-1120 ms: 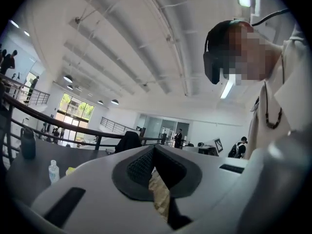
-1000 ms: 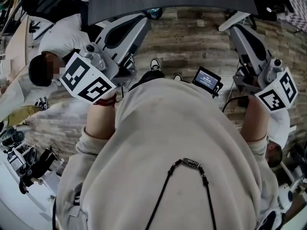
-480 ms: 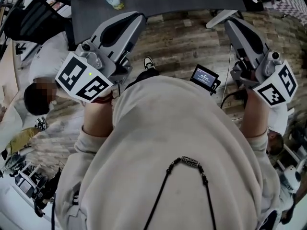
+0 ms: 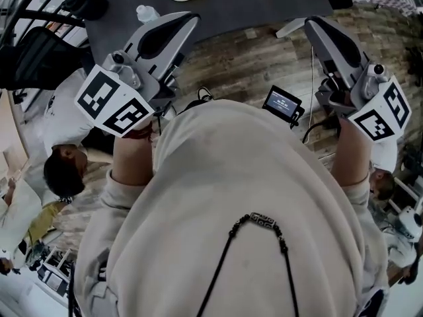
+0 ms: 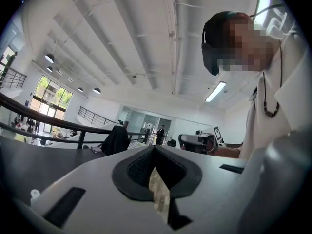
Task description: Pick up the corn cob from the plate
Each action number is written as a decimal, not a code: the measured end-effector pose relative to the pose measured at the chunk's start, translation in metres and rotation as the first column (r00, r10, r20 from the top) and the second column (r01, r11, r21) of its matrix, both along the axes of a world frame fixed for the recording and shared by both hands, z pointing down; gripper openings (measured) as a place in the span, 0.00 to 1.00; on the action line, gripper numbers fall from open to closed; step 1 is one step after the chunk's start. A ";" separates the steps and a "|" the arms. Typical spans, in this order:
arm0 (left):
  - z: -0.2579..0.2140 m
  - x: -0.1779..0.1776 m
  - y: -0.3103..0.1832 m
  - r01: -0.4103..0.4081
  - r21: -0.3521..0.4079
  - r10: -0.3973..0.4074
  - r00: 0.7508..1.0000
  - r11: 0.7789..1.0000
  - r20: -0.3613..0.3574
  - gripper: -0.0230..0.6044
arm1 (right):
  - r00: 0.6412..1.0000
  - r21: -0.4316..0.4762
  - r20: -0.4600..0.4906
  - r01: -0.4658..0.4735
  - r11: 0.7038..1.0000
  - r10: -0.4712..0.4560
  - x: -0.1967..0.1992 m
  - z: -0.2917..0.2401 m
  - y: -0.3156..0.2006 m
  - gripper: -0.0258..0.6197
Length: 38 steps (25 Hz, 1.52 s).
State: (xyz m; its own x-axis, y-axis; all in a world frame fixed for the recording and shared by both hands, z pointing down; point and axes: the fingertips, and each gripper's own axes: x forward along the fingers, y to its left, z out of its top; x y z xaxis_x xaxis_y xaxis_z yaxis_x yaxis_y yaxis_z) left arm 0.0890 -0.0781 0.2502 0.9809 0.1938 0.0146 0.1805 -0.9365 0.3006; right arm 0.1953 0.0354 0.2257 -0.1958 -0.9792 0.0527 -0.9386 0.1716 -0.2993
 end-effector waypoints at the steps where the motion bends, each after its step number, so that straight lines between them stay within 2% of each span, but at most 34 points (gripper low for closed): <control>1: -0.001 -0.002 -0.003 0.001 0.019 -0.002 1.000 1.000 0.018 0.04 | 1.000 0.009 0.001 -0.001 1.000 0.001 -0.001 -0.003 -0.002 0.06; 4: -0.001 -0.008 -0.013 0.029 0.025 -0.030 0.999 0.999 0.033 0.04 | 1.000 0.007 0.001 0.015 1.000 -0.015 -0.002 -0.007 -0.012 0.06; 7: 0.000 0.013 -0.011 -0.067 0.004 0.067 0.998 0.998 -0.013 0.04 | 0.995 -0.015 -0.040 -0.091 0.996 0.090 0.010 -0.013 -0.003 0.06; 10: 0.016 0.018 -0.003 -0.155 -0.028 0.156 0.987 0.988 0.049 0.04 | 0.981 -0.069 -0.008 -0.192 0.979 0.192 0.006 -0.003 0.013 0.06; 12: 0.023 0.018 -0.004 -0.176 -0.044 0.179 0.981 0.983 0.077 0.04 | 0.974 -0.097 0.016 -0.222 0.970 0.224 0.002 0.005 0.017 0.06; 14: 0.025 0.019 -0.007 -0.178 -0.054 0.182 0.980 0.983 0.076 0.04 | 0.972 -0.109 0.025 -0.229 0.967 0.233 0.001 0.009 0.019 0.06; 19: 0.016 0.017 -0.007 -0.156 -0.046 0.158 0.986 0.987 0.047 0.04 | 0.980 -0.092 0.049 -0.186 0.978 0.191 0.012 0.007 0.006 0.06; 22: 0.013 0.016 -0.005 -0.138 -0.027 0.140 0.989 0.990 0.053 0.04 | 0.988 -0.081 0.057 -0.140 0.987 0.145 0.018 0.007 -0.005 0.06; 28: -0.006 0.002 -0.011 -0.006 0.009 0.005 0.999 1.000 0.050 0.04 | 0.997 -0.042 0.077 -0.013 0.999 0.016 0.020 0.001 -0.025 0.06; 35: 0.002 -0.037 0.016 0.030 -0.082 -0.026 0.998 0.996 0.049 0.04 | 0.997 -0.065 0.068 0.045 0.997 -0.041 -0.009 0.003 -0.016 0.06; 38: 0.011 -0.044 0.023 0.099 -0.102 -0.092 0.994 0.990 0.065 0.04 | 0.989 -0.069 0.107 0.107 0.992 -0.099 -0.010 0.022 -0.017 0.06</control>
State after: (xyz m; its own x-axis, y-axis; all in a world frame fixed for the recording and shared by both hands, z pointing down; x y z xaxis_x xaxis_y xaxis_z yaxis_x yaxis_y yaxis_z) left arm 0.0449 -0.0550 0.2615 0.9930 0.1030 0.0584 0.0707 -0.9113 0.4056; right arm 0.1856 0.0179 0.2480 -0.3033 -0.9478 0.0987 -0.8807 0.2392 -0.4089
